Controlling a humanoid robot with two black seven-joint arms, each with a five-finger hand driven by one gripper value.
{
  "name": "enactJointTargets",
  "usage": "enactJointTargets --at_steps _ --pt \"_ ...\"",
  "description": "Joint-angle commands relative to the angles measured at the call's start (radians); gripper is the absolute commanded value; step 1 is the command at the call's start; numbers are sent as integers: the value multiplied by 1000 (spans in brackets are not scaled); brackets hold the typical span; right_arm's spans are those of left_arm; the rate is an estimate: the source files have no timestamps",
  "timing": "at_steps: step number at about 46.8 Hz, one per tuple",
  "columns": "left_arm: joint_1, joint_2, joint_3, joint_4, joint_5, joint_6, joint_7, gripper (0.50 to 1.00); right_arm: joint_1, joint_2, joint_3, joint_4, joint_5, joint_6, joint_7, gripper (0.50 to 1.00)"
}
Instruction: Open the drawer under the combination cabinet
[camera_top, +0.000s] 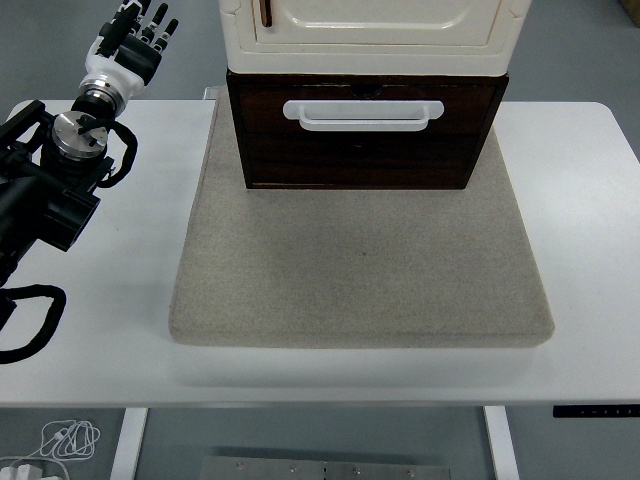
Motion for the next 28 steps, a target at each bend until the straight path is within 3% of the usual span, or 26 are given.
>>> enactJointTargets --at_steps 1,19,28 --pt "1 0 0 0 0 0 -1 1000 0 0 0 0 0 0 0 926" --pt "3 3 -17 9 -15 0 1 1000 0 0 0 0 0 0 0 926" --pt "3 8 -15 17 -12 -38 1 1000 0 0 0 0 0 0 0 926"
